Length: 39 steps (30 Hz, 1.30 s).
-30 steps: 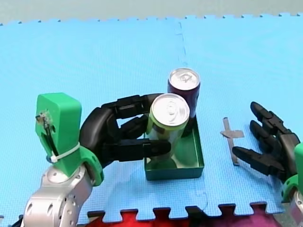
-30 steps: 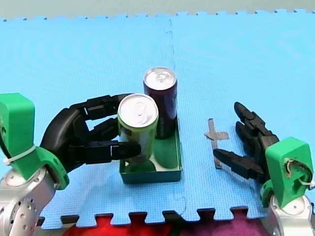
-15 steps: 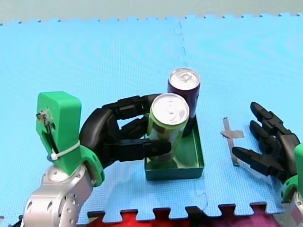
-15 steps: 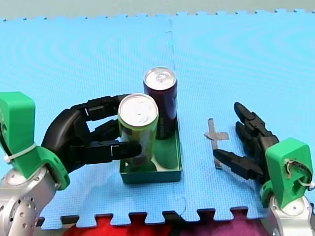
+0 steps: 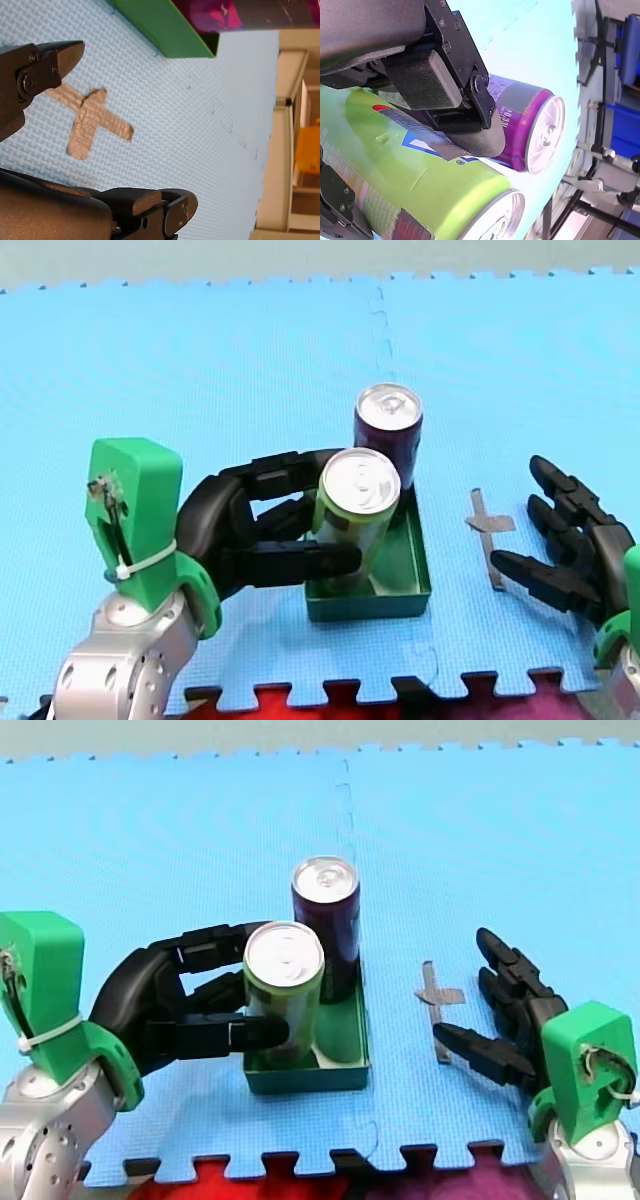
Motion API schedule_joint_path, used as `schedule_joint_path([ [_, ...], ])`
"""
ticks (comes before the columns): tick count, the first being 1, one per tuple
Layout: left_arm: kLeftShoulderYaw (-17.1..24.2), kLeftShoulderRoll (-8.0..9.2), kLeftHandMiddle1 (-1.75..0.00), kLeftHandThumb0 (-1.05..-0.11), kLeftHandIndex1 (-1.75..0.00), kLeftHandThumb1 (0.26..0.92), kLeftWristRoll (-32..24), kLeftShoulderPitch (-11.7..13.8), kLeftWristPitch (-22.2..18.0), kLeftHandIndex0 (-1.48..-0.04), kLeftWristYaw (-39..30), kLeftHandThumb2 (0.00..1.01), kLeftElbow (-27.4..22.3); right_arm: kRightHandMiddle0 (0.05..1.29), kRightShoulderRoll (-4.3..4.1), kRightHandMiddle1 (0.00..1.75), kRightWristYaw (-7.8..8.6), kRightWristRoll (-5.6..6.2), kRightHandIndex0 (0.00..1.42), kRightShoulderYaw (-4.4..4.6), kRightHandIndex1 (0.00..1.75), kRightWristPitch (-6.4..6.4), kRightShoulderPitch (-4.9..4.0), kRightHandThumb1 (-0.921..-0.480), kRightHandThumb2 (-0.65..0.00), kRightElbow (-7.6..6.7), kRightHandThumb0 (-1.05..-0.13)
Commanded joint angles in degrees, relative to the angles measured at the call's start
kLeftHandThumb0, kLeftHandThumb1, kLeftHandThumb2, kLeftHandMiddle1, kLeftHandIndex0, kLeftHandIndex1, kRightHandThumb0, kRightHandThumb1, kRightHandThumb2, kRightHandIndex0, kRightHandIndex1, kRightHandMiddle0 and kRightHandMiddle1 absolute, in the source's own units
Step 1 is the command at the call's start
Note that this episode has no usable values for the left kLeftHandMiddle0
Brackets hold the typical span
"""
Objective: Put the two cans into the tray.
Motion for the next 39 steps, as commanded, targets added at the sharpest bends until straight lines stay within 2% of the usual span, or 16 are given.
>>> schedule_joint_path([
  [1, 0.16, 0.17, -0.01, -0.401, 0.0, 0.75, 0.02, -0.47, -0.87, -1.32, -0.2, 0.0, -0.05, 0.29, 0.25, 0.0, 0.47, -0.21, 0.32, 0.14, 0.0, 0.87, 0.56, -0.748, 0.0, 0.54, -0.869],
  [19, 0.77, 0.15, -0.01, -0.399, 0.0, 0.749, -0.09, -0.07, -0.47, -1.33, -0.25, 0.0, 1.42, 0.29, 0.23, 0.0, 0.98, -0.03, 0.32, 0.16, 0.0, 0.82, 1.02, -0.741, 0.0, -0.14, -0.862],
  [39, 1.59, 0.07, 0.0, -0.396, 0.0, 0.752, 0.02, 0.26, 0.68, -1.33, 1.43, 0.0, 2.34, 0.29, 0.36, 0.0, 0.57, -0.22, 0.32, 0.5, 0.0, 0.89, 1.78, -0.74, 0.0, -1.27, -0.859],
])
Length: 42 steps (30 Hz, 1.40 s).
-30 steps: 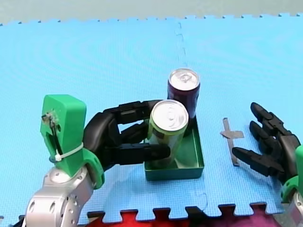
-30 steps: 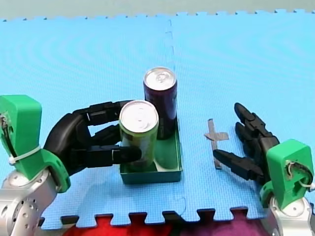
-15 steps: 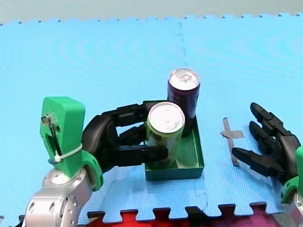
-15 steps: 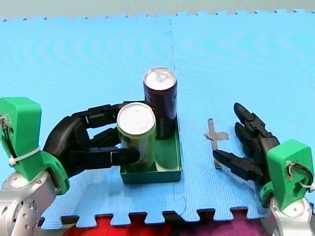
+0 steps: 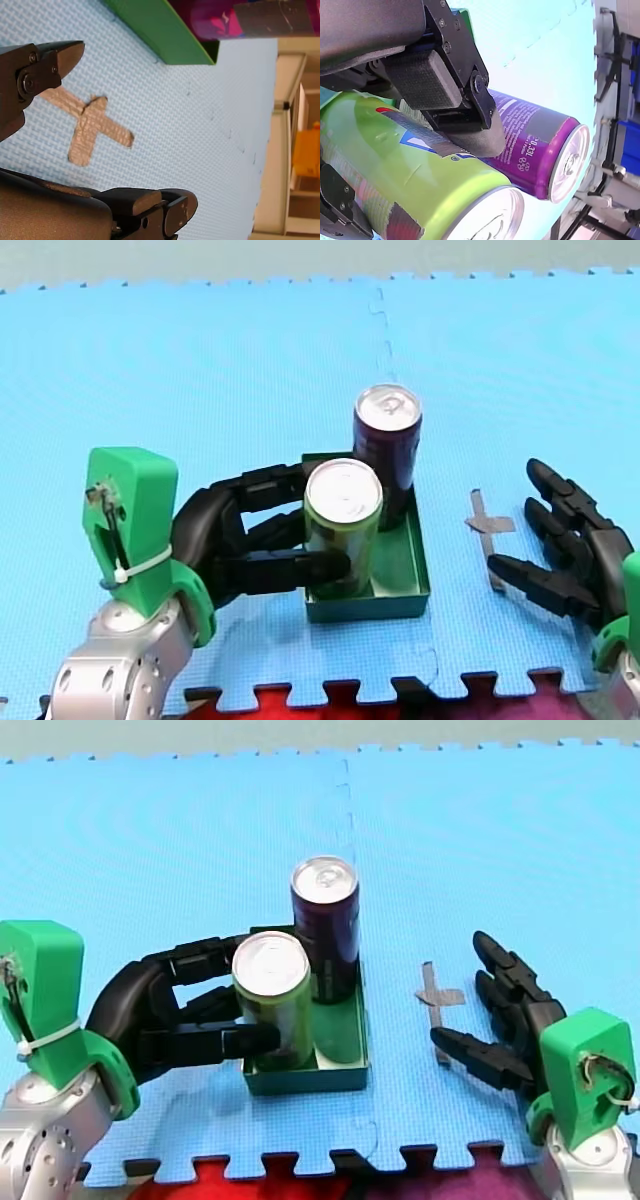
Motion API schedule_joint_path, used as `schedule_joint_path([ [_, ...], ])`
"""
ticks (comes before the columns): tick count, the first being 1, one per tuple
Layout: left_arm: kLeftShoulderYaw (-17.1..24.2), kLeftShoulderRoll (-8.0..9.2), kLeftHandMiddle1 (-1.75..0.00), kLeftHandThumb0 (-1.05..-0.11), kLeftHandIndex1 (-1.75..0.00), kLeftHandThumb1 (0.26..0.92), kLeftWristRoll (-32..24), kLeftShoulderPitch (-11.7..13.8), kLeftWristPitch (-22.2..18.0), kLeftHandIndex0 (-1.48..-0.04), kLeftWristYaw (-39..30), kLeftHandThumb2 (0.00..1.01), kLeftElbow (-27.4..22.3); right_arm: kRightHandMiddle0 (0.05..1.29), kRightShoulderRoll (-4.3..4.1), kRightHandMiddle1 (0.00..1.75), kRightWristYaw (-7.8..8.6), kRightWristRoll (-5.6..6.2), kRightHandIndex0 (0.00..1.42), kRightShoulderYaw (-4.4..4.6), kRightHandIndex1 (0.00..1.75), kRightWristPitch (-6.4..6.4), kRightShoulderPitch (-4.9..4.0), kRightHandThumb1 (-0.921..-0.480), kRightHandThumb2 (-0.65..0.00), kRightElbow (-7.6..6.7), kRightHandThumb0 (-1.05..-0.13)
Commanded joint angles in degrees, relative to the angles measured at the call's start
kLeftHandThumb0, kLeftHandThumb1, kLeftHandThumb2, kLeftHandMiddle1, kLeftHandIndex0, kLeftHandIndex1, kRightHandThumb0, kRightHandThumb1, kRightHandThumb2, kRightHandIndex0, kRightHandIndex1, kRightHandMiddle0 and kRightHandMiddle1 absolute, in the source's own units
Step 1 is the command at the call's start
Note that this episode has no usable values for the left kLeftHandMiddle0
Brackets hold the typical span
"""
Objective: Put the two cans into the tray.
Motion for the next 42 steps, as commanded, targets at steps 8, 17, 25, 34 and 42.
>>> schedule_joint_path([
  [8, 0.47, 0.15, 0.0, -0.394, 0.0, 0.751, 0.15, -0.43, -0.09, -1.33, 0.52, 0.0, 0.74, 0.29, 0.19, 0.0, 0.29, -0.19, 0.32, 0.14, 0.0, 1.02, 0.7, -0.737, 0.0, 0.28, -0.857],
  [17, 0.19, 0.58, 0.0, -0.396, 0.0, 0.752, 0.06, -0.1, -0.17, -1.33, -0.2, 0.0, -0.76, 0.29, 0.17, 0.0, 0.09, -0.26, 0.32, 0.12, 0.0, 1.01, 0.49, -0.734, 0.0, 0.68, -0.858],
  [25, 0.01, 2.77, 0.0, -0.807, 0.0, 0.884, -1.79, 0.13, -1.92, -0.79, -6.95, 0.03, -0.57, 0.29, 0.15, 0.0, 0.25, -0.17, 0.32, 0.07, 0.0, 1.07, 0.29, -0.736, -0.001, 0.96, -0.86],
  [34, -3.63, 7.35, 0.0, -1.045, 0.0, 0.919, 1.01, 1.87, -7.17, -0.37, -13.54, 0.07, -2.8, 0.29, 0.06, 0.0, 0.43, -0.11, 0.32, 0.08, 0.0, 1.1, 0.39, -0.737, 0.0, 0.67, -0.856],
  [42, -5.16, 10.14, 0.0, -1.048, 0.0, 0.91, 3.1, 2.33, -7.59, -0.21, -14.72, 0.02, -4.95, 0.29, 0.12, 0.0, 0.52, 0.14, 0.32, 0.0, 0.0, 1.41, 0.28, -0.735, 0.0, 0.7, -0.852],
])
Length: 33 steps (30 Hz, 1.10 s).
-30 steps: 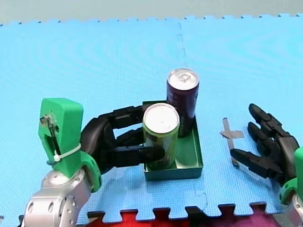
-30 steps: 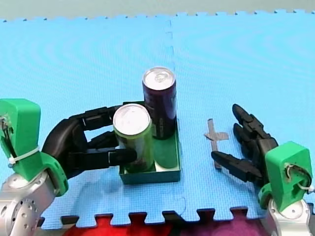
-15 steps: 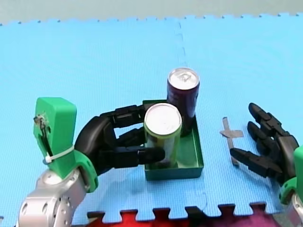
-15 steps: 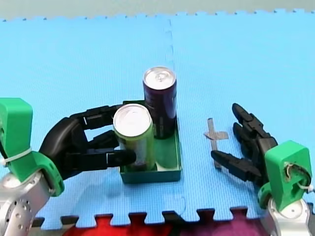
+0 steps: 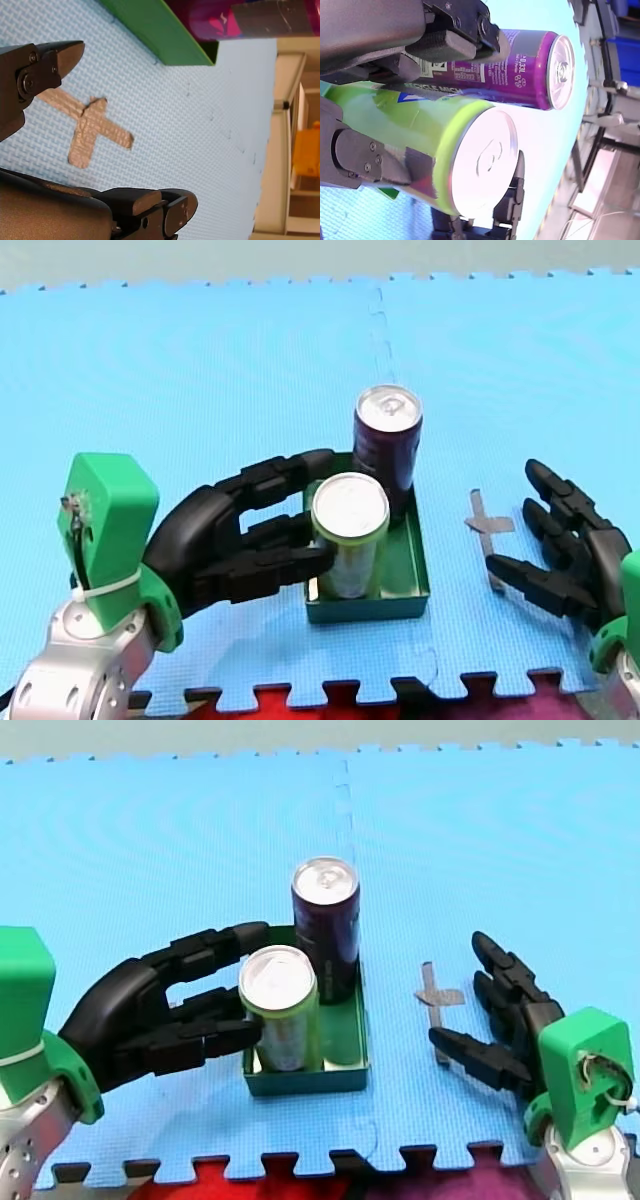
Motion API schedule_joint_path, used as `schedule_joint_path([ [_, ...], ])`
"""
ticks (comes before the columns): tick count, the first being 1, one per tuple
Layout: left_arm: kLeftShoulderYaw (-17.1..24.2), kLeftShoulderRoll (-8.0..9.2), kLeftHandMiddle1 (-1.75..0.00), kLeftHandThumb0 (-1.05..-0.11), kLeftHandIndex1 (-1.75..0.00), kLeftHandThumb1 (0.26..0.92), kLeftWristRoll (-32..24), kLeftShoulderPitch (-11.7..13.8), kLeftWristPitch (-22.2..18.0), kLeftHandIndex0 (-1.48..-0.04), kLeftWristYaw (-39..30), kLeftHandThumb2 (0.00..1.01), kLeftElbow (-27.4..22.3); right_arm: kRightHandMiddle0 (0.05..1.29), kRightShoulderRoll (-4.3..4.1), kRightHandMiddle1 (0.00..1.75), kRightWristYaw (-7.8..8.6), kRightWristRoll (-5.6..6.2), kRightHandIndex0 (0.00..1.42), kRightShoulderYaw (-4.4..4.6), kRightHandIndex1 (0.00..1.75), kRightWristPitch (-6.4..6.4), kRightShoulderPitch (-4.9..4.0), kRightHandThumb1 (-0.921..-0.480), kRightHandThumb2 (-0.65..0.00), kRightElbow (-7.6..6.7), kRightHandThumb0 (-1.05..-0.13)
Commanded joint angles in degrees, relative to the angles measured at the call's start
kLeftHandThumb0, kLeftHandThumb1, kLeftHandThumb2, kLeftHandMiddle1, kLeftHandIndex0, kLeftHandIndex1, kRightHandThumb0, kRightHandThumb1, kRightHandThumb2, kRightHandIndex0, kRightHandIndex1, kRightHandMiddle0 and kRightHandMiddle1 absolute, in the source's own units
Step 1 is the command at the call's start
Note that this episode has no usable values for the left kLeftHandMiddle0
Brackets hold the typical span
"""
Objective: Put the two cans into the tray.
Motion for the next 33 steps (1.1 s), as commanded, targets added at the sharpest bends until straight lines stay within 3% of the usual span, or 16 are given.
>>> schedule_joint_path([
  [1, -0.58, 0.51, 0.0, -1.048, 0.0, 0.91, 0.64, 0.21, -0.46, -0.21, 0.15, 0.02, -0.85, 0.29, 0.13, 0.0, 0.51, -0.21, 0.32, 0.08, 0.0, 1.19, 0.42, -0.735, 0.0, 0.44, -0.852],
  [18, -1.08, 1.44, 0.0, -1.048, 0.0, 0.92, 2.03, -0.23, -2.5, -0.18, -0.37, 0.01, -0.24, 0.29, 0.04, 0.0, 0.98, 0.07, 0.31, -0.15, 0.0, 1.17, -0.11, -0.729, 0.0, 1.1, -0.852],
  [21, -0.86, 2.98, 0.0, -1.048, 0.0, 0.92, 2.79, 0.06, -4.37, -0.17, -1.26, 0.01, -0.06, 0.29, -0.01, 0.0, 1.14, 0.11, 0.31, -0.19, 0.0, 1.32, -0.11, -0.726, 0.0, 1.01, -0.847],
  [27, -0.41, 7.67, 0.0, -1.048, 0.0, 0.908, 5.74, 0.39, -8.08, -0.16, -3.07, 0.0, 0.48, 0.29, -0.13, 0.0, 1.22, 0.03, 0.31, -0.2, 0.0, 1.47, -0.1, -0.725, 0.0, 0.77, -0.841],
  [33, 1.8, 9.29, 0.0, -1.048, 0.0, 0.897, 4.97, 1.58, -8.6, -0.15, -3.27, 0.0, 0.76, 0.29, -0.26, 0.0, 1.36, 0.05, 0.31, -0.22, 0.0, 1.55, -0.11, -0.725, 0.0, 0.57, -0.837],
])
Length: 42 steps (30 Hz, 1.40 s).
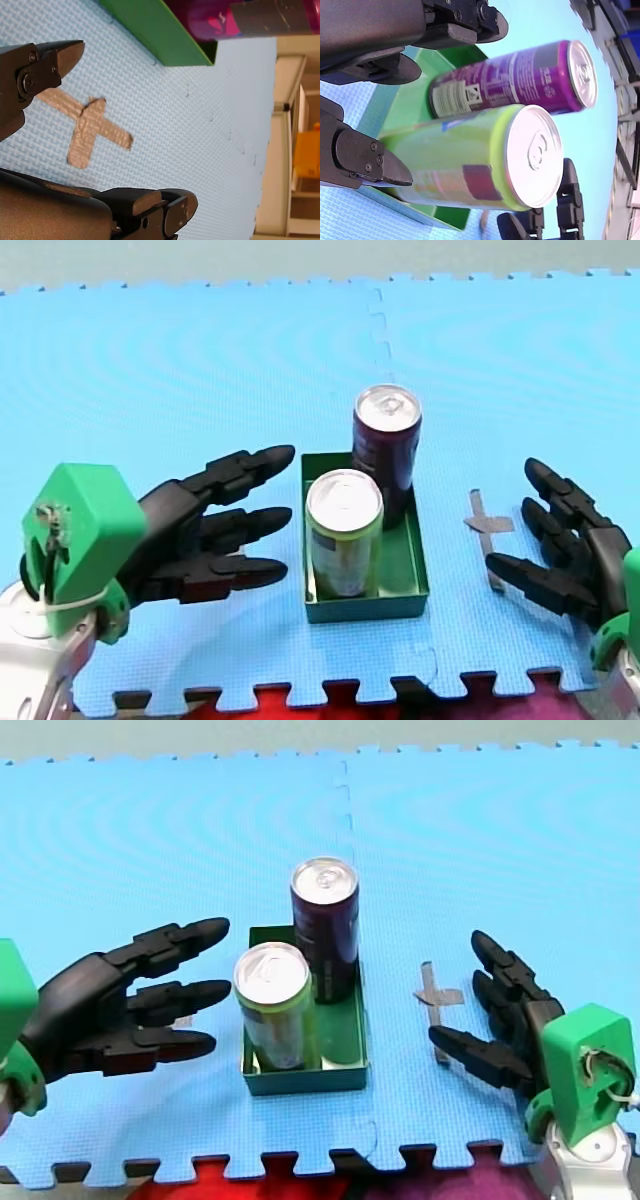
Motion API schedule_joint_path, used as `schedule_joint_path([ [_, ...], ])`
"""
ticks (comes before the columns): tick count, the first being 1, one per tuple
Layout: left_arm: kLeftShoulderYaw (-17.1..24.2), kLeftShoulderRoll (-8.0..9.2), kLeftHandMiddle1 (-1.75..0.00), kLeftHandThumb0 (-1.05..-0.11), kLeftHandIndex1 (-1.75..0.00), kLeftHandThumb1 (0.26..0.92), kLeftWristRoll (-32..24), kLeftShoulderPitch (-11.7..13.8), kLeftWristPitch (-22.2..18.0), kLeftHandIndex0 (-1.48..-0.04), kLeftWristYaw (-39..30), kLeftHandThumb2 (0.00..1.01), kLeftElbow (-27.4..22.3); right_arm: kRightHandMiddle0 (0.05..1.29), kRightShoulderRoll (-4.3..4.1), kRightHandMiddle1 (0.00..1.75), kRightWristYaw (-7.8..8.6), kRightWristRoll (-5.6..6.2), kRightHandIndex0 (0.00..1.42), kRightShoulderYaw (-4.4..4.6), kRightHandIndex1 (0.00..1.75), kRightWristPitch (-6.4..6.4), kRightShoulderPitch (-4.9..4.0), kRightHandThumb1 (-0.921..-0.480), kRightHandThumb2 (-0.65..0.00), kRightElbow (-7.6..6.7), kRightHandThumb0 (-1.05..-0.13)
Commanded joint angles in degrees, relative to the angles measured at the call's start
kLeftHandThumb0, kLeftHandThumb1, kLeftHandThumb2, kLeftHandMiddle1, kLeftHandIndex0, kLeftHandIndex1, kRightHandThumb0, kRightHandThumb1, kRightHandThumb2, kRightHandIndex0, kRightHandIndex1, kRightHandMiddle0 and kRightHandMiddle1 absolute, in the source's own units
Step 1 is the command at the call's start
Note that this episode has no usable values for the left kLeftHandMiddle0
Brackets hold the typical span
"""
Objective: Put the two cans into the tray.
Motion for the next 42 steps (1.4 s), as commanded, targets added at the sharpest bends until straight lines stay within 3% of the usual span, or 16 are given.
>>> schedule_joint_path([
  [1, 0.96, 0.5, 0.0, -1.048, 0.0, 0.896, -0.27, 0.69, -0.85, -0.15, 0.14, 0.0, 0.27, 0.29, -0.02, 0.0, 0.46, -0.2, 0.31, 0.09, 0.0, 1.02, 0.4, -0.725, 0.0, 0.2, -0.837],
  [6, 3.22, 1.26, 0.0, -1.048, 0.0, 0.896, -0.69, 2.57, -3.04, -0.15, 0.7, 0.0, -0.07, 0.29, -0.16, 0.0, 0.45, -0.33, 0.31, 0.16, 0.0, 1.13, 0.49, -0.726, 0.0, -0.11, -0.835],
  [12, 6.05, 0.8, -0.02, -1.048, -0.02, 0.903, -1.91, 4.19, -4.8, -0.2, 2.03, 0.0, 1.61, 0.29, -0.21, 0.0, 0.36, -0.47, 0.31, 0.24, 0.0, 0.97, 0.55, -0.726, 0.0, -0.15, -0.838],
  [14, 7.13, -0.52, -0.06, -1.048, -0.06, 0.902, -2.4, 4.42, -7.15, -0.29, 3.21, 0.0, 3.88, 0.29, -0.26, 0.0, 0.38, -0.56, 0.31, 0.32, 0.0, 0.84, 0.55, -0.726, 0.0, -0.14, -0.84],
  [17, 8.74, -4.7, -0.09, -1.048, -0.05, 0.895, -1.85, 4.93, -13.48, -0.48, 8.32, 0.0, 8.19, 0.29, -0.13, 0.0, 0.37, -0.79, 0.31, 0.61, 0.0, 0.2, 0.68, -0.726, 0.0, -0.41, -0.845],
  [20, 9.28, -9.8, -0.07, -1.017, -0.03, 0.811, 1.56, 6.32, -20.05, -0.6, 17.46, 0.0, 12.14, 0.28, 0.17, 0.0, 1.18, -0.96, 0.32, 1.13, 0.0, -3.12, 1.42, -0.729, -0.001, -1.16, -0.853],
  [23, 9.55, -11.95, -0.04, -0.964, -0.02, 0.78, 2.37, 6.91, -23.85, -0.64, 20.73, 0.0, 15.99, 0.29, 0.34, 0.0, 1.96, -0.83, 0.33, 1.36, 0.01, -5.97, 2.12, -0.732, -0.002, -1.62, -0.859],
  [26, 10.26, -12.91, -0.03, -0.926, -0.01, 0.773, 1.76, 6.74, -29.16, -0.65, 21.18, 0.0, 20.95, 0.29, 0.58, 0.0, 3.07, -0.3, 0.34, 1.45, 0.01, -6.73, 3.19, -0.735, -0.002, -3.51, -0.865],
  [29, 10.67, -13.44, -0.02, -0.899, -0.01, 0.771, 1.05, 6.83, -33.07, -0.65, 20.76, 0.0, 23.96, 0.3, 0.97, 0.0, 3.89, 0.23, 0.34, 1.55, 0.01, -6.41, 4.57, -0.737, -0.002, -6.34, -0.87],
  [35, 10.32, -14.87, -0.01, -0.84, 0.0, 0.763, 0.25, 7.09, -38.48, -0.64, 19.38, 0.0, 26.82, 0.31, 1.83, 0.01, 4.85, 1.25, 0.36, 1.38, 0.01, -6.01, 6.6, -0.741, -0.002, -9.74, -0.877],
  [42, 8.91, -16.56, 0.0, -0.802, 0.0, 0.767, 2.13, 7.21, -41.9, -0.62, 20.0, 0.0, 29.55, 0.33, 2.74, 0.01, 3.56, 0.26, 0.39, 2.25, 0.02, -6.18, 8.67, -0.74, 0.0, -12.6, -0.876],
])
